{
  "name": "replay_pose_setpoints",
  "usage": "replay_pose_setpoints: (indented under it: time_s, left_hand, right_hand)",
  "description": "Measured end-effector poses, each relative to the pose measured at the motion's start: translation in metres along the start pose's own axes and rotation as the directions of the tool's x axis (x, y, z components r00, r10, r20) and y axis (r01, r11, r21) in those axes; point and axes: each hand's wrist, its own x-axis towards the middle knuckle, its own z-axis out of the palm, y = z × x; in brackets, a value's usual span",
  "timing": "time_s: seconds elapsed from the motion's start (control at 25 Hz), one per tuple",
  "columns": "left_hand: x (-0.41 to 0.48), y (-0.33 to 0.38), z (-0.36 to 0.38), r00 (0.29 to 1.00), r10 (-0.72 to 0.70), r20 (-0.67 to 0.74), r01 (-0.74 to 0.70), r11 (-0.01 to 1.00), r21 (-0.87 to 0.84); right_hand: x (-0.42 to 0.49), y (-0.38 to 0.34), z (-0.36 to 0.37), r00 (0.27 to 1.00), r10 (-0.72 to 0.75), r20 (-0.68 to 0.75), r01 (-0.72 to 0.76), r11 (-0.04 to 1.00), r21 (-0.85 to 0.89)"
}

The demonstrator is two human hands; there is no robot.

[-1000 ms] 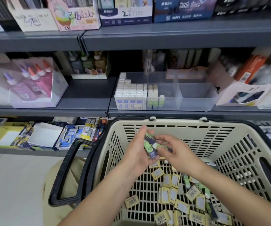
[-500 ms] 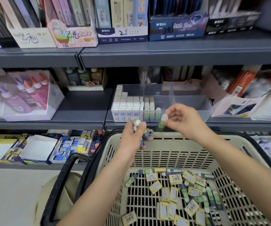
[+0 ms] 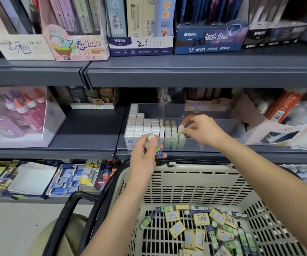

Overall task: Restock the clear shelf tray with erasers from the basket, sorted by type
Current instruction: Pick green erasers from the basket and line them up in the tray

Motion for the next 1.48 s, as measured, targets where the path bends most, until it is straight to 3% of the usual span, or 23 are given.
replay_pose_setpoints:
  time_s: [0.2,0.32,0.48,0.6,0.68,0.8,1.04,1.16,1.24,1.32,1.4,1.48]
  left_hand:
    - [0.003,-0.001,0.0,0.999,0.013,0.031,-0.013,1.0,-0.02]
    - [0.004,-0.003,0.0,1.0,0.005,0.026,-0.004,1.0,-0.026]
    - [0.005,-0.005,0.001,0.993,-0.079,0.083,0.082,0.996,-0.038]
    - [0.003,-0.006,0.003,0.988,-0.067,0.136,0.065,0.998,0.021]
    - [0.002,-0.007,0.004,0.984,-0.039,0.175,0.032,0.999,0.044]
    - [0.001,-0.01,0.005,0.973,-0.001,0.231,-0.018,0.997,0.08]
    - [0.001,-0.014,0.01,0.99,-0.072,0.121,0.063,0.995,0.077]
    - [0.003,-0.01,0.008,0.996,-0.082,0.043,0.082,0.997,0.0]
    - [0.003,-0.009,0.005,1.0,-0.028,0.005,0.028,0.999,0.035]
    - [0.003,-0.009,0.003,1.0,0.025,0.003,-0.025,0.998,0.065]
    - [0.003,-0.009,0.002,0.998,0.059,0.01,-0.06,0.994,0.09]
    - [0.004,-0.009,0.0,0.997,0.078,0.0,-0.077,0.991,0.114]
  right_hand:
    - [0.008,-0.005,-0.001,0.983,0.001,0.185,0.033,0.982,-0.186]
    - [0.009,-0.007,-0.004,0.97,0.007,0.241,0.044,0.978,-0.204]
    - [0.006,-0.006,-0.009,0.984,-0.015,0.176,0.055,0.973,-0.223]
    - [-0.003,-0.01,-0.014,0.996,-0.071,0.053,0.082,0.965,-0.248]
    - [-0.014,-0.016,-0.014,0.991,-0.127,-0.03,0.123,0.984,-0.127]
    - [-0.035,-0.028,-0.007,0.979,-0.198,0.046,0.188,0.968,0.165]
    - [-0.044,-0.026,-0.007,0.977,-0.185,0.105,0.143,0.936,0.32]
    - [-0.029,-0.017,-0.023,0.994,-0.11,-0.017,0.108,0.918,0.381]
    - [-0.015,-0.011,-0.029,0.989,-0.049,-0.141,0.091,0.947,0.309]
    - [-0.004,-0.006,-0.028,0.977,-0.079,-0.198,0.102,0.989,0.108]
    - [0.003,-0.006,-0.02,0.984,-0.104,-0.144,0.097,0.994,-0.057]
    - [0.008,-0.007,-0.012,0.994,-0.082,-0.07,0.074,0.992,-0.102]
